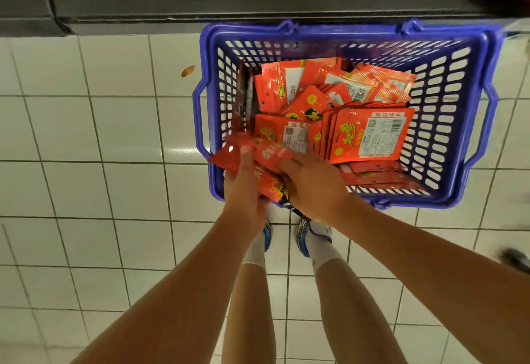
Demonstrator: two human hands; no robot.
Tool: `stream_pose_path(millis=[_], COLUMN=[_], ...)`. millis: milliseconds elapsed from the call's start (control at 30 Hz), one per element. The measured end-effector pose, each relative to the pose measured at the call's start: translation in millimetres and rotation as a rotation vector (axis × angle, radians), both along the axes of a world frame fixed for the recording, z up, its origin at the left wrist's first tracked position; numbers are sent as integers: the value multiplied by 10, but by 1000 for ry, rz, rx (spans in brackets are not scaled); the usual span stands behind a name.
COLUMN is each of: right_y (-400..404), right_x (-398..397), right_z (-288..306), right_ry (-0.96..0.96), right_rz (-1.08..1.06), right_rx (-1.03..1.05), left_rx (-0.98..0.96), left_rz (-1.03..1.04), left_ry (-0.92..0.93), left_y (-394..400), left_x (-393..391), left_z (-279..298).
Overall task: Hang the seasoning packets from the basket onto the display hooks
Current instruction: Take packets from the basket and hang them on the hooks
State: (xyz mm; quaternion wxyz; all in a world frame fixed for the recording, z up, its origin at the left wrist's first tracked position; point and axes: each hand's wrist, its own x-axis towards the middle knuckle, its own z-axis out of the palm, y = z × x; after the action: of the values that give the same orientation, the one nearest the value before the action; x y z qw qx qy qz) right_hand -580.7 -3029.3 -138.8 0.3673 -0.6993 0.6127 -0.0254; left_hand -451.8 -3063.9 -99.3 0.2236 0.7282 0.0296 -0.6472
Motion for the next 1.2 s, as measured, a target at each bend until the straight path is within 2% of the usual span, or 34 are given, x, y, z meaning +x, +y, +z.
stream_pose_path(millis=[100,167,267,367,400,500,567,767,933,1067,1200], right_y=[91,91,-66,-318,-410,-627,-706,-905,-1022,-1136,-1189], right_x=[-52,-84,-220,-460,-545,-731,-836,-1232,-1425,-1355,-1256], right_z=[238,402,571,669,727,1003,1250,2358,3735,5081,6151], right_ry=[-191,-320,-317,-201,-234,-636,-805,-831,-701,-704,-743], right_rz=[77,65,-286,-635,-709,-903,-951,-1191,-1001,-861,-782], right_rx=[-77,-52,68,139,201,521,633,454,203,-52,-266], left_rx=[-37,-47,-104,-127,-136,-189,-256,-361,-506,-711,-871], left_rz=[-128,-199,-379,-467,-490,-524,-499,-419,-344,-344,-286], left_ry=[-57,-91,-62,46,78,127,149,16,-26,-7,25], left_y=[9,-32,-146,-314,-370,-491,-543,-748,-1034,-1214,-1261], left_x=[16,43,32,-27,-47,-101,-108,46,167,203,279], left_z=[118,191,363,618,701,1002,1230,2255,3461,4573,5569])
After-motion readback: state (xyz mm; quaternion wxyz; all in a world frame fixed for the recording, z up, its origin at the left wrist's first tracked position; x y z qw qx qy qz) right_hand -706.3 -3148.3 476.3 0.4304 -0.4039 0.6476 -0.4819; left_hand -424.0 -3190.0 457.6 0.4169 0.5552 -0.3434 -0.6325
